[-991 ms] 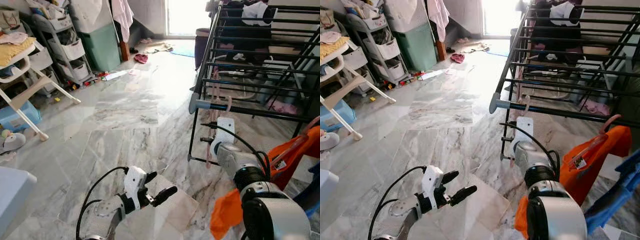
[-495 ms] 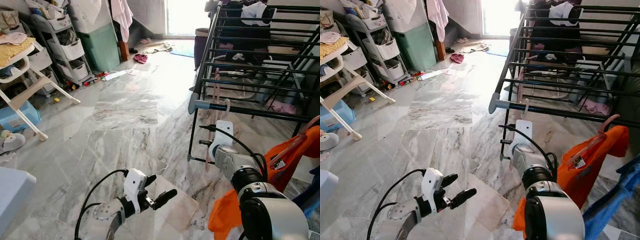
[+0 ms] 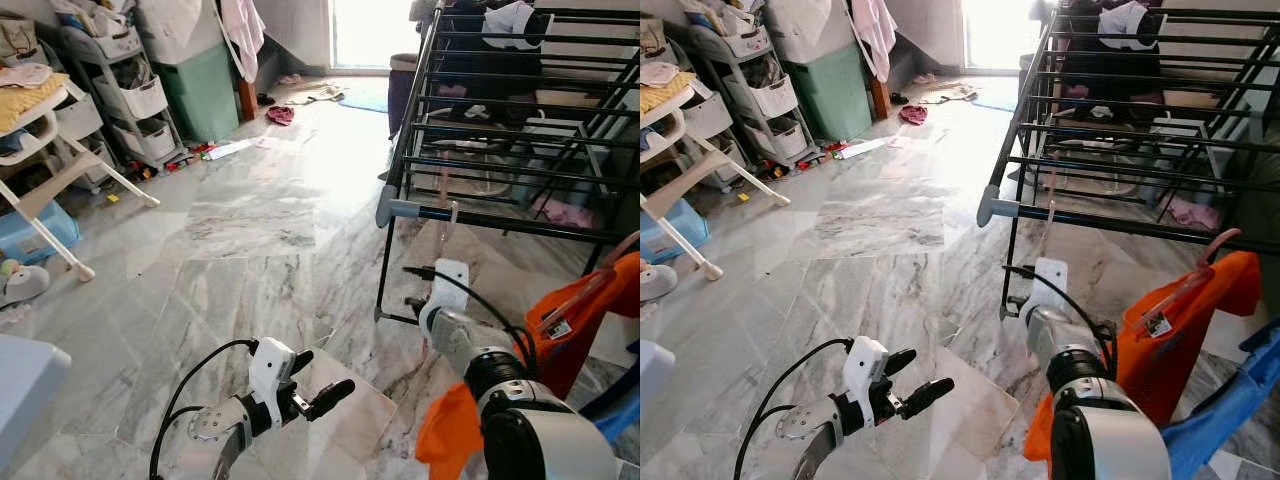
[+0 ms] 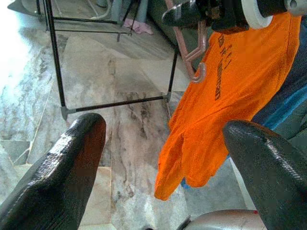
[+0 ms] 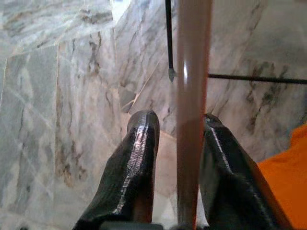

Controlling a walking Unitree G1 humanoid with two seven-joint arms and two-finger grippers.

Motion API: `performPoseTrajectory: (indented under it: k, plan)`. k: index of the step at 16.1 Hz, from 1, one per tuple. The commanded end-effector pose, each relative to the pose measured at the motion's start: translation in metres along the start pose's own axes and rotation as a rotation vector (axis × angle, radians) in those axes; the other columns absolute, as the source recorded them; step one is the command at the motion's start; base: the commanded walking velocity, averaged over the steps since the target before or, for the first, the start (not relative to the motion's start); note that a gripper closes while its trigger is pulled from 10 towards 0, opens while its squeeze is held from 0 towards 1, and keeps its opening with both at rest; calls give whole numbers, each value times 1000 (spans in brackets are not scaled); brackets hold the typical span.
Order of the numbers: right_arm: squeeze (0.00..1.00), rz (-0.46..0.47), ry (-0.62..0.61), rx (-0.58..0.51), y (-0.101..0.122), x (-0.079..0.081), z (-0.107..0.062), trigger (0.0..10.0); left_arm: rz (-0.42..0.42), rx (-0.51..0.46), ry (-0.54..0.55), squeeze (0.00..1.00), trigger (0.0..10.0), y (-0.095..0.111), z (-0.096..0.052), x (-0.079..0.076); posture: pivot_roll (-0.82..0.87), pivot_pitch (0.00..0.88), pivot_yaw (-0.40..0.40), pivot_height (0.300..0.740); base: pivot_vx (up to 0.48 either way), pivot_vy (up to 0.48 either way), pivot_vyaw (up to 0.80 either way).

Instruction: Hang hanger

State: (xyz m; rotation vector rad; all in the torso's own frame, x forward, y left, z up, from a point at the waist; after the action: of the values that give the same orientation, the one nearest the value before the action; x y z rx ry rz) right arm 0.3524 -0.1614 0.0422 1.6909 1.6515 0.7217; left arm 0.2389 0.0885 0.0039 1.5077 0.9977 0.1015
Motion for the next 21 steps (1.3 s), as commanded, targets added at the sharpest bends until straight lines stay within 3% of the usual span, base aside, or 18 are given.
performPoseTrajectory:
  k: [1,5,14,21]
  plan:
    - [1000,-16,6,-4,-1,4,-1,10000,3,9,18,0,10000,0,-4,4,-159,0,70,740,0,0,0]
    - [1000,-80,-32,-95,-1,0,-9,10000,-5,20,36,0,10000,-5,-6,11,-167,0,76,740,0,0,0]
    - [1000,-236,-130,-334,-13,-12,-52,10000,-1,28,61,0,10000,-7,-6,21,-181,0,99,740,0,0,0]
    - [1000,-327,-194,-417,-27,-37,-73,10000,8,-82,148,0,10000,3,-7,21,-178,0,90,740,0,0,0]
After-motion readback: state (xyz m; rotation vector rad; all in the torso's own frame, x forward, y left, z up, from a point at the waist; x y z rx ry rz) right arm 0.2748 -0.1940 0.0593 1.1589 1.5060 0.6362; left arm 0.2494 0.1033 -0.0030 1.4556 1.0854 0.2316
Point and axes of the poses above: a point about 5 cm out from each wrist's last joint towards the gripper, its own z axis pointing out of the wrist towards the gripper, its own y axis along the axis of the wrist's last joint, x = y × z, the point moved 1 cm from there along z, pointing out of the wrist towards the gripper, and after that the axes turned 11 degrees about -z, right-handed, at the moved point
